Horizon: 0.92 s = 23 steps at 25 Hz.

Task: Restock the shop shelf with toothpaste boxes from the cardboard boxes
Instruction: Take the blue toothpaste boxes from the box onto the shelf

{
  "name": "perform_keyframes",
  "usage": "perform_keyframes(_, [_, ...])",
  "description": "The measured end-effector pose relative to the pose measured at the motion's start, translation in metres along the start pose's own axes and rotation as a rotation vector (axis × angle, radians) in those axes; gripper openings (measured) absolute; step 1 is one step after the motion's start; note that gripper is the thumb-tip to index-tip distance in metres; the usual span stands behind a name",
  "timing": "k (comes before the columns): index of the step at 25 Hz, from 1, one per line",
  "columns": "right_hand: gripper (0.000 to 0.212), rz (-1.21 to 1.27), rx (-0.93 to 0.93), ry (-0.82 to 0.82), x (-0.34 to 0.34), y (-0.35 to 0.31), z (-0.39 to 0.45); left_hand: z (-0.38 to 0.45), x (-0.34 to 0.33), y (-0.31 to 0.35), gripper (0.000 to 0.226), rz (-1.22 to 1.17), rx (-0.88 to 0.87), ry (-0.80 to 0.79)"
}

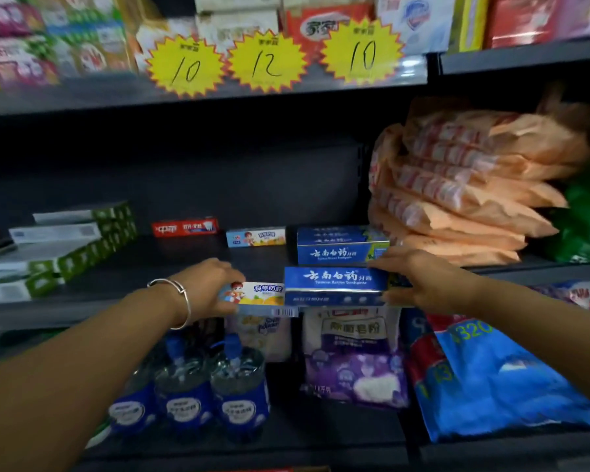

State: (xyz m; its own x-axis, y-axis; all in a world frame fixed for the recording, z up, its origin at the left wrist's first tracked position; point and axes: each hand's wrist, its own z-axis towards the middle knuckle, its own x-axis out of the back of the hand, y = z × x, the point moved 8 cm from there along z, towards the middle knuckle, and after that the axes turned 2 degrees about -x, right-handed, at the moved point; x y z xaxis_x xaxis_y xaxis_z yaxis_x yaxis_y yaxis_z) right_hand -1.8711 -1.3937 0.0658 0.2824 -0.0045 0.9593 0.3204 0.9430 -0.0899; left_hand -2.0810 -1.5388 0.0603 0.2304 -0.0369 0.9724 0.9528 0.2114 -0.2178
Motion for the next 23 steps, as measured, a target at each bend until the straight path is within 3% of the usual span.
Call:
perform_keyframes(9, [0.034,-0.106,-0.172,-0.045,-0.015,0.047,0.082,0.048,0.008,-0.035,0.047,-0.052,-0.011,-0.005])
perform_keyframes(15, [0.046,-0.227,-0.144,-0.117,-0.047,0.054,0.105,0.064,-0.003,-0.054,0.048,-0.094,0.001,-0.015])
perform_keyframes(23, [0.049,-0.351,-0.096,-0.071,-0.059,0.054,0.109,0.078,-0.006,-0.055,0.048,-0.131,-0.004,-0.004])
